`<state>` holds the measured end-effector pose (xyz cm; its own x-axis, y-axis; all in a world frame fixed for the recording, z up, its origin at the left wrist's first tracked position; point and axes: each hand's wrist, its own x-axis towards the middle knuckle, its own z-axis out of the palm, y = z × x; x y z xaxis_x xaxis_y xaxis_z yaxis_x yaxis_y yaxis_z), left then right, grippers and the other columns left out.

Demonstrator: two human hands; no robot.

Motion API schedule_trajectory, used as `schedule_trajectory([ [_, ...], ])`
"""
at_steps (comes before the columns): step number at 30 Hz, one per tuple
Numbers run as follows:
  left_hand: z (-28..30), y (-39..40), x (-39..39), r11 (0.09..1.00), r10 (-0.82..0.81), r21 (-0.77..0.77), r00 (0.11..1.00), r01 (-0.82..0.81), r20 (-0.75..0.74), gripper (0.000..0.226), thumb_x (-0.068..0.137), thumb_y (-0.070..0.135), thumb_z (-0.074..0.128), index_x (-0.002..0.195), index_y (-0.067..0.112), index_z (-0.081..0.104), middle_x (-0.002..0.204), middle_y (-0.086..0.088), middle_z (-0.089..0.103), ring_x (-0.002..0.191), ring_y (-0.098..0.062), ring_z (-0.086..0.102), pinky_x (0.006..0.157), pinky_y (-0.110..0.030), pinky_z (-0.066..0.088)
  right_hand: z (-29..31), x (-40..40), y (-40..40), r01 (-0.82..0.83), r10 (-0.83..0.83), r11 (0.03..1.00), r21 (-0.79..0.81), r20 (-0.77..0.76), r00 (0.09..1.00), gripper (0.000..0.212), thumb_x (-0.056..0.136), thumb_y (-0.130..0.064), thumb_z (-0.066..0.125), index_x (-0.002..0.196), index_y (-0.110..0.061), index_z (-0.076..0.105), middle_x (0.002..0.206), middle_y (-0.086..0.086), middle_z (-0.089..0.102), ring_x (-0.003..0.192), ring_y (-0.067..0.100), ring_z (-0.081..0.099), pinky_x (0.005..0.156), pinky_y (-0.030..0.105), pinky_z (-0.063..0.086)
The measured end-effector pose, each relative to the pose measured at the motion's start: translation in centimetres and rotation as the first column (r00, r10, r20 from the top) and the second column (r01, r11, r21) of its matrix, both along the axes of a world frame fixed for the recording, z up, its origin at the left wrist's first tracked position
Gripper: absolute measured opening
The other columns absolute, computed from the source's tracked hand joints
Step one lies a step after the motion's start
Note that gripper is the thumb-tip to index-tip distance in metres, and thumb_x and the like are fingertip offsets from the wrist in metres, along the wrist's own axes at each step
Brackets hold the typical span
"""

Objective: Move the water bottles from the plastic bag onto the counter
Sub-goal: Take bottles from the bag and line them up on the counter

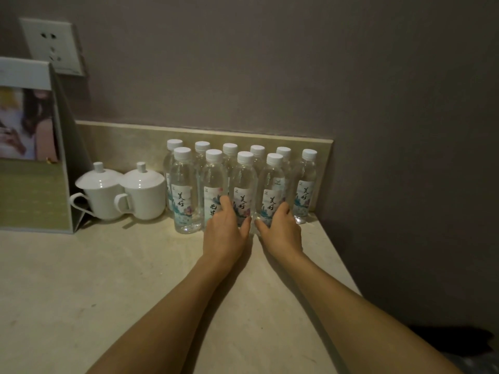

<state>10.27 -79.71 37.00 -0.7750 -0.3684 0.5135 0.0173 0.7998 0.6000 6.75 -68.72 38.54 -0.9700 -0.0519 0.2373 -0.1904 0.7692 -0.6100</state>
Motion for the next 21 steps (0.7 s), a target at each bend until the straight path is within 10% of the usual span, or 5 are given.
schedule_trajectory([
  [21,0.3,0.1,1.7,1.000,-0.006,0.008,0.998,0.006,0.063,0.030,0.090,0.033,0.067,0.104,0.015,0.048,0.089,-0.005,0.069,0.079,-0.024,0.066,0.069,-0.042,0.058,0.6,1.0,0.3,-0.030,0.036,0.997,-0.076,0.072,0.997,0.059,0.090,-0.033,0.065,0.135,-0.009,0.037,0.137,0.012,0.047,0.123,0.032,0.052,0.097,0.047,0.049],
])
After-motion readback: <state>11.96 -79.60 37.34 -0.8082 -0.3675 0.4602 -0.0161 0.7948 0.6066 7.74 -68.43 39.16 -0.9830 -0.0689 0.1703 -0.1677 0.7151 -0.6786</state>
